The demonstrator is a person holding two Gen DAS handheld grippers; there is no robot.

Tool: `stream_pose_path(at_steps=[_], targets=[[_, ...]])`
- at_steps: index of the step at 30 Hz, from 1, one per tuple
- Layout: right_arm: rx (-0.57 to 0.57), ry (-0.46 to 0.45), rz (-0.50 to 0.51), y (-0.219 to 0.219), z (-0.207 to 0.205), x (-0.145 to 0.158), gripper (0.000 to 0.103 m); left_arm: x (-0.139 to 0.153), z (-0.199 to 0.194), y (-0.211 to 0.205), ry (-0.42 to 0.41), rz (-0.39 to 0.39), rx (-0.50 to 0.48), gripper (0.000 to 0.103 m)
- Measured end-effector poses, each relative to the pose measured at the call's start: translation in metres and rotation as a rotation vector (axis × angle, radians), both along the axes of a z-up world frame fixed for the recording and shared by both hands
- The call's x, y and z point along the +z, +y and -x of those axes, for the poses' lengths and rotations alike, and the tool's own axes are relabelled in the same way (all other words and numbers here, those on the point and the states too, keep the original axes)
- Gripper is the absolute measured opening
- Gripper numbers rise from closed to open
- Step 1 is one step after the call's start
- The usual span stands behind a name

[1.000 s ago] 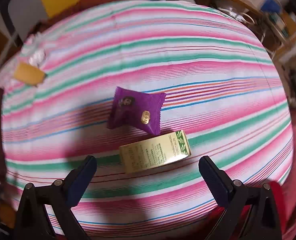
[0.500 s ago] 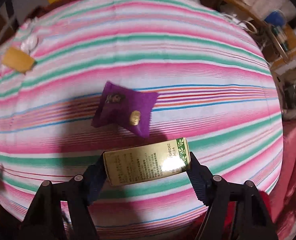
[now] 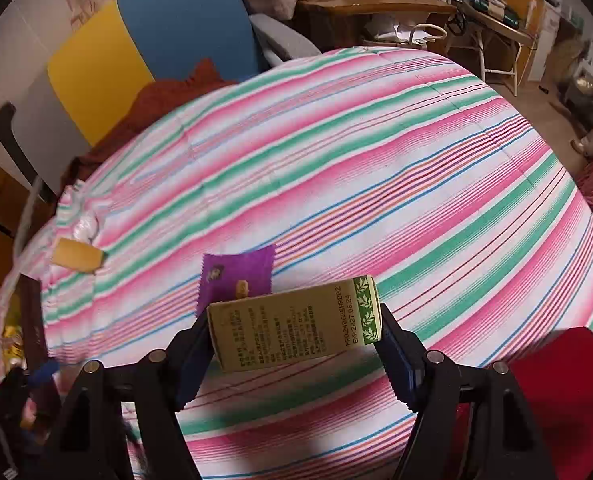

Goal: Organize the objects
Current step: 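Grasp the purple packet with the left tool while the right tool holds the box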

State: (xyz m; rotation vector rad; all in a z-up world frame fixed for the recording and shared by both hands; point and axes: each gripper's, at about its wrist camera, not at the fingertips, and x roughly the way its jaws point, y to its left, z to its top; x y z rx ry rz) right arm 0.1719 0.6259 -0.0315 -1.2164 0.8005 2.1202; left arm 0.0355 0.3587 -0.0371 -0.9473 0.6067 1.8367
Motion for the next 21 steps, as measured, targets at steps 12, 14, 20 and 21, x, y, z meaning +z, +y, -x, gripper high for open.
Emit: stream_pose_path(at_steps=[12,14,20,21], targets=[[-0.041,0.204,0.028,0.001,-0.021,0.017,0.076,-0.012,-0.003,0.069,0.033,0.026,-0.154,0.073],[-0.042,0.225,0.033,0.002,-0.024,0.018,0.076,-0.011,-0.001,0.077,0.038,0.017,-0.178,0.073],[-0.057,0.276,0.057,0.008,-0.029,0.018,0.076,-0.015,0.0,0.096,0.065,0.017,-0.255,0.073],[-0.061,0.285,0.059,0.008,-0.03,0.019,0.076,-0.015,0.001,0.099,0.067,0.016,-0.264,0.073]])
